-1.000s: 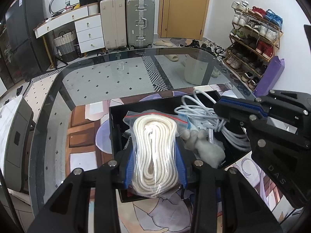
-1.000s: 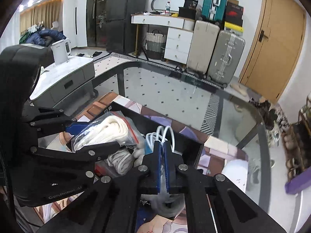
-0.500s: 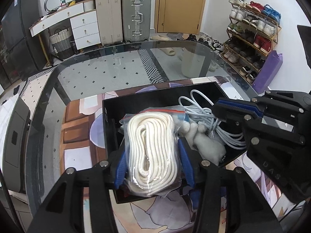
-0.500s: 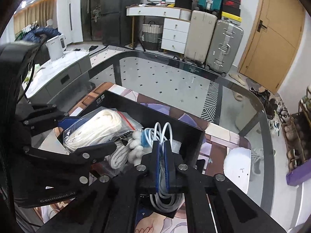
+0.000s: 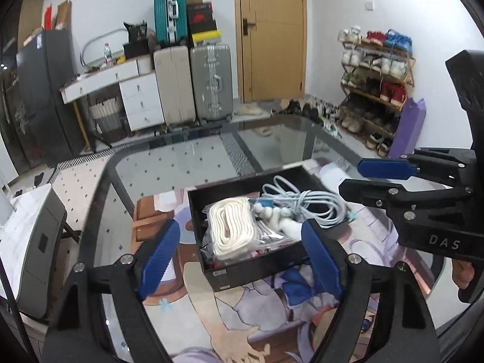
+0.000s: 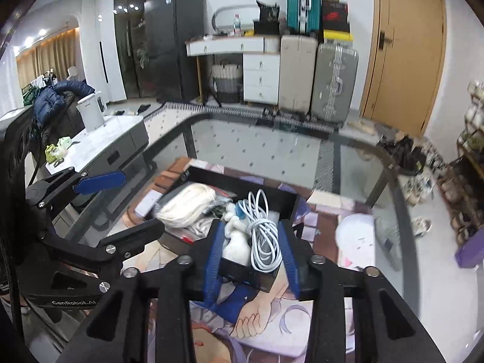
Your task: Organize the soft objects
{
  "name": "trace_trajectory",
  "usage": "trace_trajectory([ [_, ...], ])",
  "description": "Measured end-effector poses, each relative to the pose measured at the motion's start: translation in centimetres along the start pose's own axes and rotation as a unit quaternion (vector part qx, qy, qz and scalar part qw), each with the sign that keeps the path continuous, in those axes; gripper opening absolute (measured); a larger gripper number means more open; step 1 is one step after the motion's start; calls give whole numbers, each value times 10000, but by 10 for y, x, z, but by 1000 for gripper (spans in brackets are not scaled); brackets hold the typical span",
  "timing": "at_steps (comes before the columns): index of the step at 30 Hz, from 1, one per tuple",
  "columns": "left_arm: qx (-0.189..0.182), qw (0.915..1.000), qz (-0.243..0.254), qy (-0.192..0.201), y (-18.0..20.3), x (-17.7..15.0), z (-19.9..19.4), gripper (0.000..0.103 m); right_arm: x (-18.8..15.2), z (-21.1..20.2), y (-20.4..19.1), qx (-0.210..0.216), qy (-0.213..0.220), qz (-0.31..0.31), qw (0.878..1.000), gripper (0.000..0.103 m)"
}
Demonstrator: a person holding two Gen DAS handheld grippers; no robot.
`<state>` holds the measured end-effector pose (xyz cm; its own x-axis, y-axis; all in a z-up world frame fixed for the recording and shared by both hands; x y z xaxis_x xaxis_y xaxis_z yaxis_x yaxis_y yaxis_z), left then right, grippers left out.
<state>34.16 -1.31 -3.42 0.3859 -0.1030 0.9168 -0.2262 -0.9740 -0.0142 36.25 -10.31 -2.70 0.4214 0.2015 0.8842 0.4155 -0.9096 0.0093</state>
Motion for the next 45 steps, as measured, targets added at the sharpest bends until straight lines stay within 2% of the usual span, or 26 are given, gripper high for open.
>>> trace_trajectory([
  [2, 193, 9994, -15, 275, -4, 7, -13, 91, 5, -20, -4, -21, 220, 60, 9997, 53],
  [3, 253, 9989, -11, 403, -4, 11, -19, 100, 5, -31, -6, -31, 328, 133, 9994, 55],
  [4, 285, 9978, -1, 602, -4, 15, -29, 103, 5, -42, -8, -40, 425, 220, 9988, 60],
  [6, 332, 9958, -60, 856, -6, 18, -46, 103, 3, -60, -12, -18, 549, 343, 9979, 65],
  [8, 375, 9943, -187, 979, -9, 16, -61, 103, -1, -81, -22, 97, 723, 368, 9967, 75],
  [9, 386, 9933, -284, 1050, -10, 13, -72, 103, -4, -92, -27, 99, 820, 341, 9960, 76],
  [13, 471, 9898, -502, 1248, -8, 0, -107, 103, -25, -127, -43, 199, 1006, 376, 9940, 77],
  [16, 383, 9875, -572, 1419, -8, -7, -129, 103, -42, -146, -50, 270, 1016, 491, 9932, 77],
  [19, 431, 9839, -755, 1562, -12, -20, -152, 103, -55, -169, -53, 141, 1206, 435, 9916, 84],
  [23, 519, 9813, -1129, 1472, -20, -47, -171, 103, -77, -196, -54, 7, 1431, 521, 9883, 86],
  [26, 615, 9789, -1217, 1520, -23, -58, -184, 103, -89, -215, -51, -150, 1643, 666, 9840, 88],
  [31, 617, 9776, -1100, 1685, -14, -77, -208, 103, -109, -244, -43, -420, 1948, 943, 9754, 94],
  [33, 665, 9775, -1007, 1732, -9, -84, -217, 103, -115, -252, -40, -443, 2016, 1050, 9728, 99],
  [37, 640, 9754, -957, 1882, 2, -94, -235, 103, -127, -260, -41, -527, 2020, 1094, 9718, 100],
  [41, 645, 9740, -657, 2068, 12, -90, -243, 103, -134, -271, -50, -543, 2149, 1070, 9692, 100],
  [45, 628, 9742, -815, 2006, 21, -99, -245, 103, -133, -277, -51, -633, 2264, 1002, 9668, 100],
])
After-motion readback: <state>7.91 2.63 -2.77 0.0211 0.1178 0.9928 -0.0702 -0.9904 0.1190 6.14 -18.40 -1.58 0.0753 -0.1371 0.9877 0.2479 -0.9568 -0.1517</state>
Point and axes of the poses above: each gripper's, at about its wrist camera, not at the fingertips, and z roughly the way its jaws point, y to its right, x to its top, the point moved 9 cm from there along z, roughly the way its jaws point, and after that the axes turned 13 degrees about y, right-handed, at the moved point
